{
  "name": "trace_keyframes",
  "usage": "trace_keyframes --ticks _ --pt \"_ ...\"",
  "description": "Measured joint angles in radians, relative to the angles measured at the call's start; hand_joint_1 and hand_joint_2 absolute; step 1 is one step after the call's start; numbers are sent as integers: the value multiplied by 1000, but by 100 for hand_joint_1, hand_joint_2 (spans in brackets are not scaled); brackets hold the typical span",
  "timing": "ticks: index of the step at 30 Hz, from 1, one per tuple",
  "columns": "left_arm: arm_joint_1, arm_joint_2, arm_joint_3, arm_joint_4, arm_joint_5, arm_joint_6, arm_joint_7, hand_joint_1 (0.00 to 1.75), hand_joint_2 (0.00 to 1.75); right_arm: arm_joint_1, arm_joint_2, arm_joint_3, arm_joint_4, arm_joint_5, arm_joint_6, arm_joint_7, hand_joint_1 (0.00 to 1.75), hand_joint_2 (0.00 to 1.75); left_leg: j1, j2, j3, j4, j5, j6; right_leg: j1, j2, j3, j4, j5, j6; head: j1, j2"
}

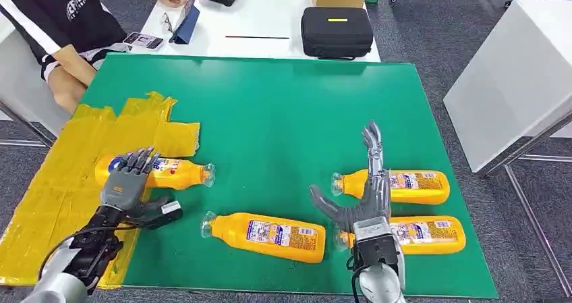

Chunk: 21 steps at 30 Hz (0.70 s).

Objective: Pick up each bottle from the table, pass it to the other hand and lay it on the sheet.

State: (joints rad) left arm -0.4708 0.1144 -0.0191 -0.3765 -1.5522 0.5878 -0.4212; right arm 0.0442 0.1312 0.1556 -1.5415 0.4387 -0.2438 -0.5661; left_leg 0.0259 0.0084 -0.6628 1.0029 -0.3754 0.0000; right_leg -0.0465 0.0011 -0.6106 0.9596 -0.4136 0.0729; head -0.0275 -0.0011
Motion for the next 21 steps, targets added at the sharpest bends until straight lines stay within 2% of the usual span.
trace_keyframes --ticks 13,16,21 --pt "-21 -35 23 27 49 -20 -23 0 0 0 9 -13 0 11 0 9 0 175 0 0 2 0 0 0 0 0 2 0 0 0 0 0" --pt "-21 -45 46 28 118 8 -76 0 0 1 9 -17 0 11 -1 9 0 175 0 0 2 0 0 0 0 0 2 0 0 0 0 0" --pt "-23 -72 120 19 339 74 -255 0 0 5 10 -19 -1 15 -10 9 0 175 0 0 2 0 0 0 0 0 1 0 0 0 0 0"
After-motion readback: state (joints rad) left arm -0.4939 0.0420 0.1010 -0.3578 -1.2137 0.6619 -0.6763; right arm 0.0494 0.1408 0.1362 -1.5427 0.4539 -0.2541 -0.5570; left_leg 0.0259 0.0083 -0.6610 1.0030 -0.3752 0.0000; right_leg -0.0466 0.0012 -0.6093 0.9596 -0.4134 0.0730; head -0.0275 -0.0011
